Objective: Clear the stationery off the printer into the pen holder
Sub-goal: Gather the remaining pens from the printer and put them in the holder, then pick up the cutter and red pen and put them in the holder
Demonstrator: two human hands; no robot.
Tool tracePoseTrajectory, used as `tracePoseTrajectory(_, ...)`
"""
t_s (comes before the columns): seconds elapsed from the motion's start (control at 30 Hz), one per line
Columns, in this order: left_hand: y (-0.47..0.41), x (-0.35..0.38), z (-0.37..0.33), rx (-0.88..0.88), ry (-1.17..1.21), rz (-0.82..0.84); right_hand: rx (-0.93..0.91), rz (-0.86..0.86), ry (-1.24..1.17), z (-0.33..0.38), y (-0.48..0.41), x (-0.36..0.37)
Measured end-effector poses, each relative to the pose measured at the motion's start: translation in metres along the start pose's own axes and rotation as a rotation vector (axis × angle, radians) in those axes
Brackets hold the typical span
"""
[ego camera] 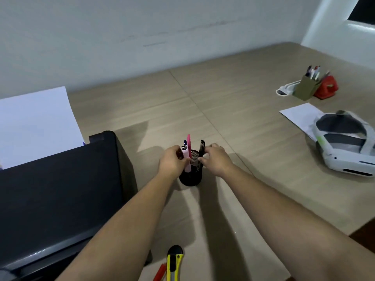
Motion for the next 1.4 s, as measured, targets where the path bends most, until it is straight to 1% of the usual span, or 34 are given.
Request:
tracePoseTrajectory(0.17, -0.004, 0.006, 0.007, -0.019, -0.158, 0.033, -0.045, 0.072, 0.038, -0.004, -0.005, 0.01)
tracePoseTrajectory(0.23, -0.005, 0.006, 0.01, -0.01, -0.153, 0.006, -0.058, 0.079, 0.044, -0.003, -0.005, 0.012)
tracePoseTrajectory(0.33, -0.004, 0.003, 0.011, 0.014, -0.084, -0.057, -0.058, 0.032, -0.001, 0.0, -0.004, 0.011)
tracePoseTrajectory(0.47, 0.005, -0.005, 0.007, 0.057, -0.096, -0.078, -0.006, -0.062, -0.099, 0.007, 0.001, 0.004)
tracePoseTrajectory(0.57, 0.017, -0.011, 0.001, 0.104, -0.108, -0.036, 0.035, -0.108, -0.112, 0.013, 0.009, 0.002)
tracePoseTrajectory(0.63, 0.03, -0.015, -0.003, 0.16, -0.127, 0.038, 0.039, -0.127, -0.13, 0.019, 0.019, 0.002)
tracePoseTrajectory(0.7, 0.051, -0.021, -0.009, 0.239, -0.203, 0.121, 0.037, -0.179, -0.144, 0.027, 0.033, 0.0)
tracePoseTrajectory(0.77, 0.077, -0.029, -0.009, 0.337, -0.264, 0.166, 0.047, -0.26, -0.189, 0.033, 0.053, 0.001)
tracePoseTrajectory(0.83, 0.104, -0.035, -0.006, 0.414, -0.29, 0.208, 0.081, -0.305, -0.233, 0.035, 0.078, 0.006)
tracePoseTrajectory(0.9, 0.131, -0.041, 0.003, 0.456, -0.315, 0.259, 0.13, -0.279, -0.24, 0.034, 0.105, 0.017)
tracePoseTrajectory(1.03, 0.178, -0.056, 0.031, 0.51, -0.408, 0.344, 0.203, -0.176, -0.247, 0.032, 0.163, 0.051)
tracePoseTrajectory(1.2, 0.233, -0.05, 0.076, 0.562, -0.66, 0.43, 0.292, -0.062, -0.264, 0.038, 0.224, 0.109)
tracePoseTrajectory(1.3, 0.254, -0.04, 0.1, 0.468, -0.706, 0.48, 0.325, -0.012, -0.166, 0.042, 0.252, 0.136)
tracePoseTrajectory(1.4, 0.255, -0.042, 0.131, 0.345, -0.695, 0.463, 0.368, 0.012, -0.042, 0.055, 0.27, 0.148)
Point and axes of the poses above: each hand's wrist, its own y-axis away from the middle knuckle, its own x-axis out of the palm, z = x × y, the point moved 1 cm from there along -y, towards the middle knuckle, and after that the axes turned 3 degrees about y, right-handed, at the moved point
